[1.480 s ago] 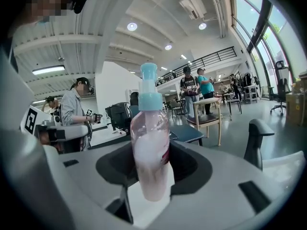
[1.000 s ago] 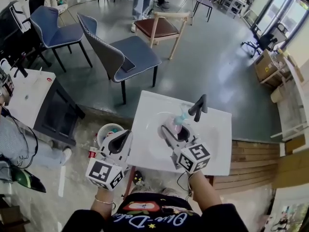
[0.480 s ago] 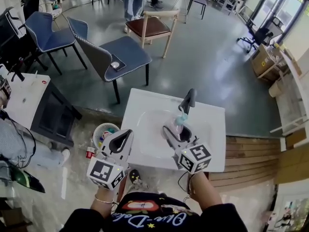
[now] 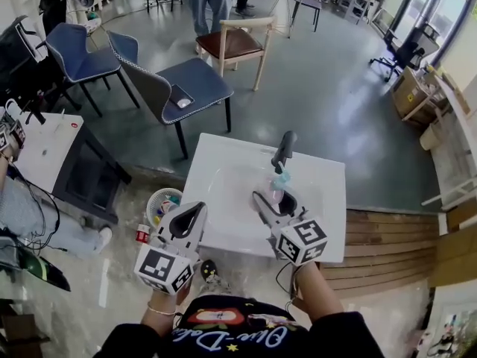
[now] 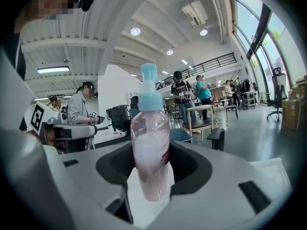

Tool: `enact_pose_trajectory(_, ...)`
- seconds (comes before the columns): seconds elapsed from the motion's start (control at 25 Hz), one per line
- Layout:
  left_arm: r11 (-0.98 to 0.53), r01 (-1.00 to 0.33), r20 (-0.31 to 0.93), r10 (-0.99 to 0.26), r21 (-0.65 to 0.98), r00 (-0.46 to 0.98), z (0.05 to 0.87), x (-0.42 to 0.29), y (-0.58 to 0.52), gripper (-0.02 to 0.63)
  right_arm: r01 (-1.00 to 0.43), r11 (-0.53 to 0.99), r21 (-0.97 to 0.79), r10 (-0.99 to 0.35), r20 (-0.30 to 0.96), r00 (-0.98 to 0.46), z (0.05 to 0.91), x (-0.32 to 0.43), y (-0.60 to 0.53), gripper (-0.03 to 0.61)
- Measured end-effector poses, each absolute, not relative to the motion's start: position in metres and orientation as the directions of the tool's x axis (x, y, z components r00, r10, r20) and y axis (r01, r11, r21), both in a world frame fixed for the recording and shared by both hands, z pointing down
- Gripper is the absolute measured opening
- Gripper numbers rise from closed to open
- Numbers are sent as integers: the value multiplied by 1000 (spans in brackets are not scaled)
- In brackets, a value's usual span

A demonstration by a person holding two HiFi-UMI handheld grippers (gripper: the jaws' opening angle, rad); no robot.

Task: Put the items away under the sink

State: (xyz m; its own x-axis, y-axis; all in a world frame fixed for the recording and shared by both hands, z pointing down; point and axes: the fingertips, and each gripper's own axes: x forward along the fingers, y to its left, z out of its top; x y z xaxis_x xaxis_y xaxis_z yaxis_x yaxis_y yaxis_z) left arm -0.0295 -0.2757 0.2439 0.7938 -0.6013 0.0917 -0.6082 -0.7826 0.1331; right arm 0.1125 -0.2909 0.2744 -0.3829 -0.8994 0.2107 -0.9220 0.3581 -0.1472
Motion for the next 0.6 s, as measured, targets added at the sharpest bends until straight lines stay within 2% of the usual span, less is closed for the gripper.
enact_pose_trajectory(0.6,-787,-609,81,-604,99,793,233,-18,-242,8,-903,397,-167,-888,180,-424,263,119,-257,212)
